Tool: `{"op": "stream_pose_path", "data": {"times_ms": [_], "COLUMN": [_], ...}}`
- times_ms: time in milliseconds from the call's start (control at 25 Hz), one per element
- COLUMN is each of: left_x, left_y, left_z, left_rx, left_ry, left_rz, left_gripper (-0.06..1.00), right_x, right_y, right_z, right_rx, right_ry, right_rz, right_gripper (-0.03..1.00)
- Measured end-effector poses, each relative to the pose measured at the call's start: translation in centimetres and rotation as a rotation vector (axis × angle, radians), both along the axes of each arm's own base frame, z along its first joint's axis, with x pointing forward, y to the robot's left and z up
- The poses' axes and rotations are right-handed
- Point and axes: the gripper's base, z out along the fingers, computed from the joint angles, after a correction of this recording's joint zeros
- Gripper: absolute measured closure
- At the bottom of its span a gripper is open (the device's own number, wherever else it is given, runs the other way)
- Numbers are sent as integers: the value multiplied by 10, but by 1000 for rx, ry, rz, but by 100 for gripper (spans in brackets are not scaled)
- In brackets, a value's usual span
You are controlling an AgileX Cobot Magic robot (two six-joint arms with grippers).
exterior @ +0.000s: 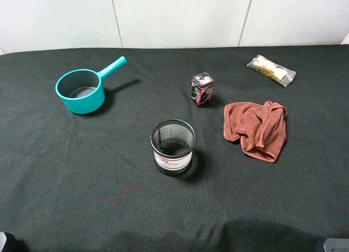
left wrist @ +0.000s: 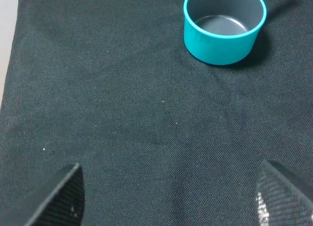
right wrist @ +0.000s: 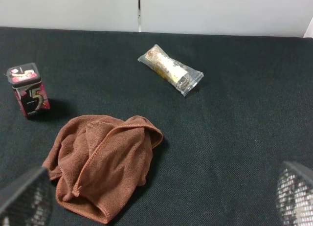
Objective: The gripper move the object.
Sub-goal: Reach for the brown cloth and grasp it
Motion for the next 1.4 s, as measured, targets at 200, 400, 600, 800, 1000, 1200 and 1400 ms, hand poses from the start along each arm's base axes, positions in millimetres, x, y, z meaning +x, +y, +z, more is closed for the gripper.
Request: {"op": "stream_pose_path", "data": {"times_ms": [200, 400, 600, 800, 1000, 1200, 1400], "left_x": [0, 0, 0, 0, 0, 0, 0], "left_y": [0, 0, 0, 0, 0, 0, 0], "left_z": [0, 0, 0, 0, 0, 0, 0], "left_rx": [0, 0, 0, 0, 0, 0, 0], "left_ry": [0, 0, 0, 0, 0, 0, 0], "left_rz": [0, 0, 0, 0, 0, 0, 0], "left_gripper": [24, 24, 24, 24, 24, 24, 24], "right_x": [0, 0, 0, 0, 0, 0, 0], "right_y": [0, 0, 0, 0, 0, 0, 0], "right_z": [0, 0, 0, 0, 0, 0, 0], "right_rx": [0, 0, 0, 0, 0, 0, 0], "right_ry": [0, 0, 0, 0, 0, 0, 0], "right_rz": [0, 0, 0, 0, 0, 0, 0], "right_gripper": [27, 27, 27, 27, 27, 27, 27]}}
